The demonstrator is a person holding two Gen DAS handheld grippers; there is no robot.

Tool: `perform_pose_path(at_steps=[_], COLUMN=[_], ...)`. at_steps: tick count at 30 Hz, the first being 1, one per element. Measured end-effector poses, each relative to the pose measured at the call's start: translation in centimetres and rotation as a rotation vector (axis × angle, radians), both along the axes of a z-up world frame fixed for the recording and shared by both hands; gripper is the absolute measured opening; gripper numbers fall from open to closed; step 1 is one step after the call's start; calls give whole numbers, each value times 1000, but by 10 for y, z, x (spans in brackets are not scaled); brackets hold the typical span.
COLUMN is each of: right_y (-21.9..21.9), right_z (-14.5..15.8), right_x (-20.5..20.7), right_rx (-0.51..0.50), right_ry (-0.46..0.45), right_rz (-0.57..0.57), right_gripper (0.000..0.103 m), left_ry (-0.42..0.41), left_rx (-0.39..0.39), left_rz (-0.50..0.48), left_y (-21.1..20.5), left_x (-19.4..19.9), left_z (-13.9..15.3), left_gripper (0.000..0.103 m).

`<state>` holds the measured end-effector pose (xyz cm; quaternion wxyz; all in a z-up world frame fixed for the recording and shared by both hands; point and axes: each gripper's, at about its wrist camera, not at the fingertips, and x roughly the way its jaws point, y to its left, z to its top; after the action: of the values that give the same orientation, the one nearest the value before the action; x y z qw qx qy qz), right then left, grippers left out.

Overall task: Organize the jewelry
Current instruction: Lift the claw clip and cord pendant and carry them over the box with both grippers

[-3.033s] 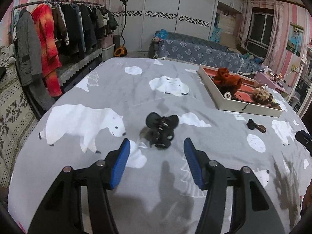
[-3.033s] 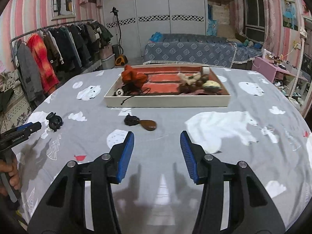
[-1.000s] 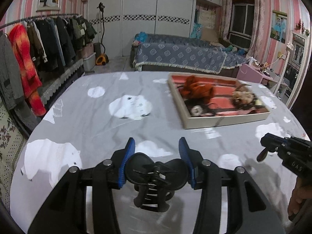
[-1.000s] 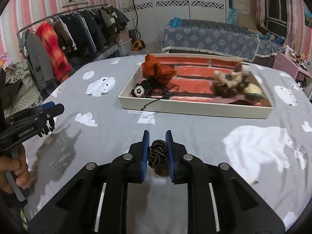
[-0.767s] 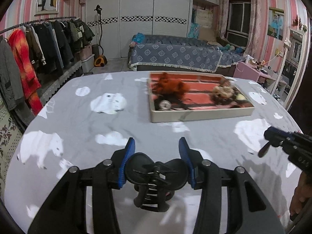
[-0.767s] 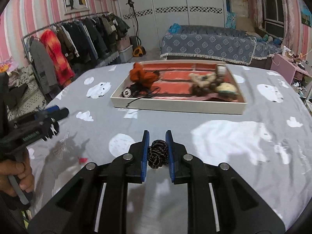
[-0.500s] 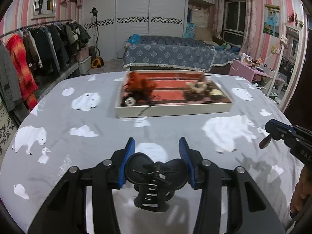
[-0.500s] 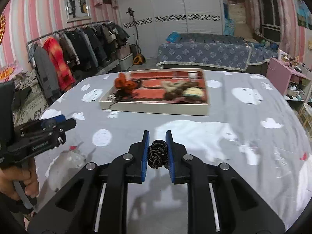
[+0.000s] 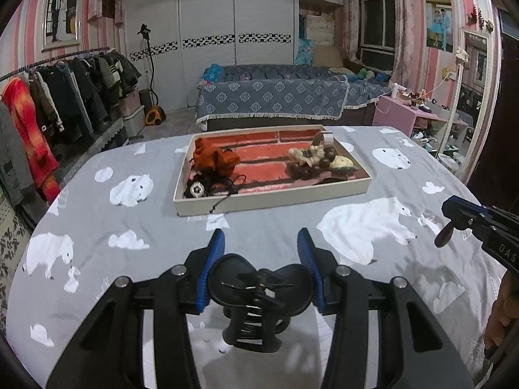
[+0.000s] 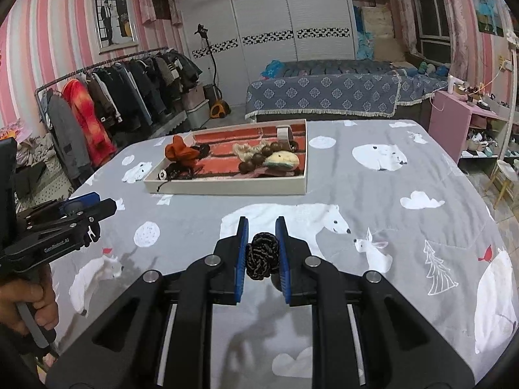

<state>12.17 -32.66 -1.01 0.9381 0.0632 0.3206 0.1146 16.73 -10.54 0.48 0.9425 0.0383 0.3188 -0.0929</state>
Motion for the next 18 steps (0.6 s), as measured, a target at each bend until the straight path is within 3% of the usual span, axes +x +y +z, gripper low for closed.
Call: perform_pose_path(at_steps=[9,18], right_y=[20,49], right_z=[9,18], right_x=[15,40], right_rx=[-2,-2], right_ry=[-15,-26], right_rz=[-38,-28], right_gripper=[18,18], left_ry=[2,-53], left_rx=[-9,-26], left_rz=[-49,-55], left_y=[22,38], left_x=[17,36], left_z=[0,19], left_gripper=[46,46])
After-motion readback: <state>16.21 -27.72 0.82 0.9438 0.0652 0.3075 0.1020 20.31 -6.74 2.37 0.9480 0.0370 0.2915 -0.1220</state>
